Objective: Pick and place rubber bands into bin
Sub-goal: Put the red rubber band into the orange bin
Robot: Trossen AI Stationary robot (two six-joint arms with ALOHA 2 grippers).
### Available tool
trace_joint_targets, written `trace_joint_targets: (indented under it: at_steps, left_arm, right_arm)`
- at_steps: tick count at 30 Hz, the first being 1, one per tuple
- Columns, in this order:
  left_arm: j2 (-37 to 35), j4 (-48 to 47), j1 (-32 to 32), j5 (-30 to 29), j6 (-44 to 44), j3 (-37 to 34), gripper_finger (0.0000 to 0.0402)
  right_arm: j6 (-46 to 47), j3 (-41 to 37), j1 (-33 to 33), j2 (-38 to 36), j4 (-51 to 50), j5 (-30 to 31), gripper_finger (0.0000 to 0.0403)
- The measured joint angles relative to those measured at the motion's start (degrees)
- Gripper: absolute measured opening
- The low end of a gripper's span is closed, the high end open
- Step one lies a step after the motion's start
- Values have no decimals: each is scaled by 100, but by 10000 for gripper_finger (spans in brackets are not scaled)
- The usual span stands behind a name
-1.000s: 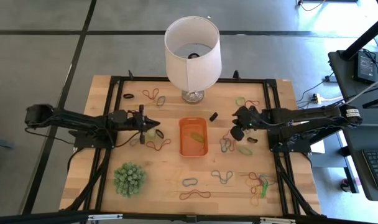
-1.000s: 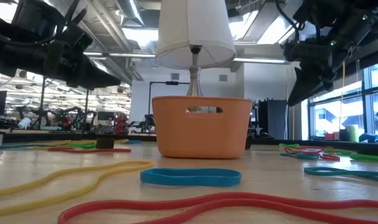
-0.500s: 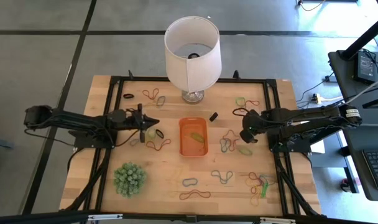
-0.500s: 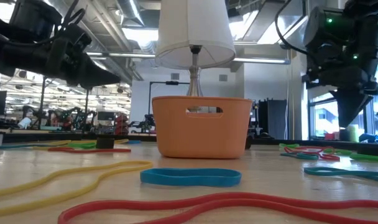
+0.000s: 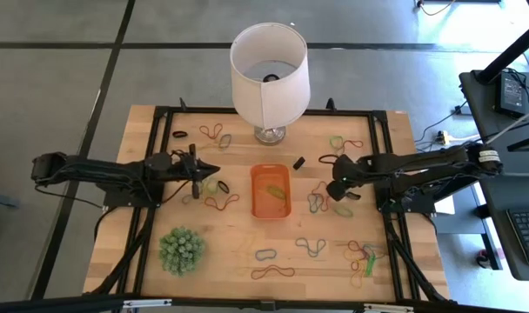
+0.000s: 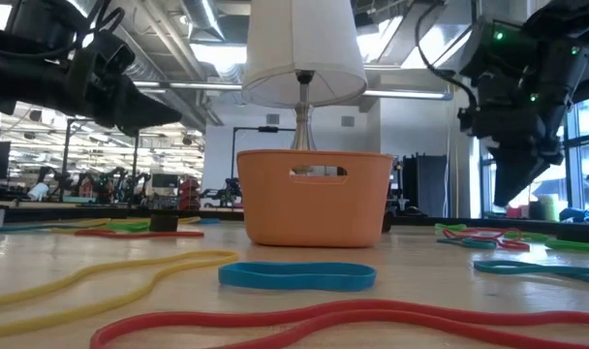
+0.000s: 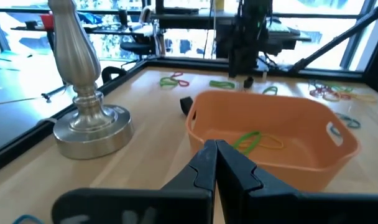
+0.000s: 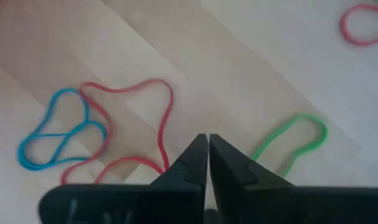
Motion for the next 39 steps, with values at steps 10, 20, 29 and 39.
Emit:
trace_joint_targets:
  at_steps: [10,20,29,39]
  left_arm:
    - [-105,-138,0,0,-21,0,3]
    - [-96,-169,0,0,-215,0,1]
    - [-96,-168,0,0,-215,0,8]
    - [-96,-166,0,-14,-215,0,4]
  right_arm:
    - [-9,-49,0,869,581,-255,97]
    - [-28,-31,0,1312,715,-530,120]
    - [-140,-5,-4,1225,667,-635,71]
    - [-297,112,7,1000,1079,-784,64]
